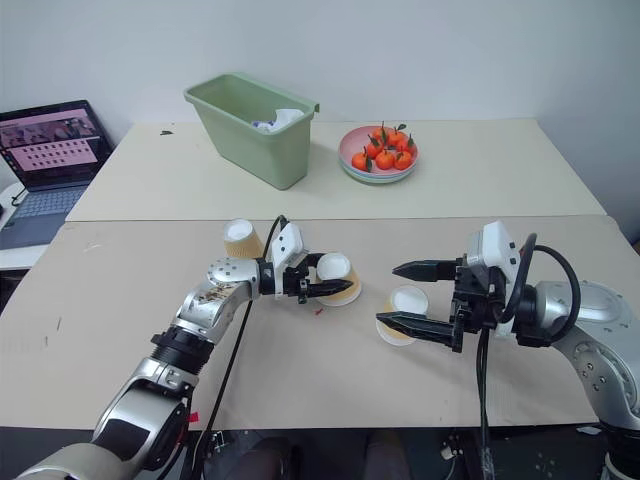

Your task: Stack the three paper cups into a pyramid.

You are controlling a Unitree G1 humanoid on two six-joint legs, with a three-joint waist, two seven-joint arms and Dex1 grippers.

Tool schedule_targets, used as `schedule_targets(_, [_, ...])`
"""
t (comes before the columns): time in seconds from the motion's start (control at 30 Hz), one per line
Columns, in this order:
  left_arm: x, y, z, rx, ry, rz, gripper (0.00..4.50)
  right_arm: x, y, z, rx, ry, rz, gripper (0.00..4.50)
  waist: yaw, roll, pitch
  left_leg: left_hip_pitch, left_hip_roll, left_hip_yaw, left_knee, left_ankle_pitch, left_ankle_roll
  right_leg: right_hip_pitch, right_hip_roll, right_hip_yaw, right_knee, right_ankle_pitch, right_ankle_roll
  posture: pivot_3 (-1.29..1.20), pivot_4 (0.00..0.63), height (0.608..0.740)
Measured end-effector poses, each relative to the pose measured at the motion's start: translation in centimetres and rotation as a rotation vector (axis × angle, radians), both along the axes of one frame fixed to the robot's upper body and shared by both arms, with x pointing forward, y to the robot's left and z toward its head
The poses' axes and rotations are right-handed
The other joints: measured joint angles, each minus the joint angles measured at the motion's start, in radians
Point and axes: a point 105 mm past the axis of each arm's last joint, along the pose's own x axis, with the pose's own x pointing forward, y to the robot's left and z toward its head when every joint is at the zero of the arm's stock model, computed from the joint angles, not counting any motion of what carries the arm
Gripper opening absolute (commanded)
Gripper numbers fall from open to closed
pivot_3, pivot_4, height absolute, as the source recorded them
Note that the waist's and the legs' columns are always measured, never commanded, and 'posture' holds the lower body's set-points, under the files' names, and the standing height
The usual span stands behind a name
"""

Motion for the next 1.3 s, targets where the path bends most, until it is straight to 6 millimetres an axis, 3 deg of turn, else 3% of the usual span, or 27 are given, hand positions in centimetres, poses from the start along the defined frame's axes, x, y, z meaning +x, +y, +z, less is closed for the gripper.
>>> schedule_targets(0.13, [-0.4, 0.4, -0.4, 0.021, 0.038, -0.012, 4.48, 0.1, 0.0, 0.0, 0.001, 0.001, -0.001, 4.5, -0.001, 0.0, 0.0, 0.0, 0.0, 0.0, 0.0, 0.0, 0.0, 0.0, 0.0, 0.0, 0.0, 0.0, 0.0, 0.0, 0.15, 0.726])
schedule_targets(0.3, [-0.6, 0.3, 0.8, -0.011, 0.016, -0.003, 4.48, 0.1, 0.1, 0.0, 0.002, 0.003, 0.005, 4.5, 0.0, 0.0, 0.0, 0.0, 0.0, 0.0, 0.0, 0.0, 0.0, 0.0, 0.0, 0.0, 0.0, 0.0, 0.0, 0.0, 0.15, 0.726])
schedule_targets(0.53, [-1.0, 1.5, 5.2, -0.097, -0.093, 0.034, 4.48, 0.3, 0.0, 0.0, 0.005, 0.01, 0.006, 4.5, -0.003, 0.0, 0.0, 0.0, 0.0, 0.0, 0.0, 0.0, 0.0, -0.001, 0.0, 0.0, 0.0, 0.0, 0.0, 0.0, 0.15, 0.726])
schedule_targets(0.67, [-1.1, 4.6, 8.5, -0.123, -0.186, 0.136, 4.48, 0.3, -0.1, -0.1, 0.004, 0.012, 0.006, 4.5, -0.01, 0.0, 0.0, 0.0, 0.0, 0.0, 0.0, 0.0, -0.001, -0.001, 0.0, 0.0, 0.0, 0.0, 0.0, 0.0, 0.15, 0.726])
schedule_targets(0.7, [-1.3, 6.5, 9.0, -0.125, -0.197, 0.199, 4.48, 0.2, 0.0, 0.0, 0.006, 0.013, 0.011, 4.5, -0.014, 0.0, 0.0, 0.0, 0.0, 0.0, -0.001, 0.0, -0.001, -0.001, 0.0, 0.0, 0.0, 0.0, 0.0, 0.0, 0.15, 0.726])
schedule_targets(0.8, [-1.4, 9.8, 7.8, -0.1, -0.145, 0.318, 4.48, 0.1, -0.1, -0.1, 0.005, 0.018, 0.015, 4.5, -0.021, 0.0, 0.0, 0.001, 0.0, 0.0, -0.001, 0.0, 0.0, -0.001, 0.0, 0.001, 0.001, 0.0, 0.0, 0.0, 0.15, 0.726])
schedule_targets(1.0, [-3.0, 15.5, 3.5, -0.056, -0.009, 0.523, 4.48, 0.2, 0.0, -0.1, -0.005, 0.011, 0.019, 4.5, -0.02, 0.0, 0.0, 0.001, 0.001, 0.0, -0.001, 0.0, -0.001, -0.001, 0.0, 0.001, 0.001, 0.0, 0.0, 0.0, 0.15, 0.726])
schedule_targets(1.3, [-2.9, 17.4, 2.5, -0.071, 0.01, 0.654, 4.48, 1.0, 0.9, 0.2, 0.0, -0.007, 0.062, 4.5, -0.008, 0.0, 0.0, 0.001, 0.0, 0.0, -0.001, 0.0, 0.0, -0.001, 0.0, 0.0, 0.0, 0.0, -0.001, 0.0, 0.15, 0.726])
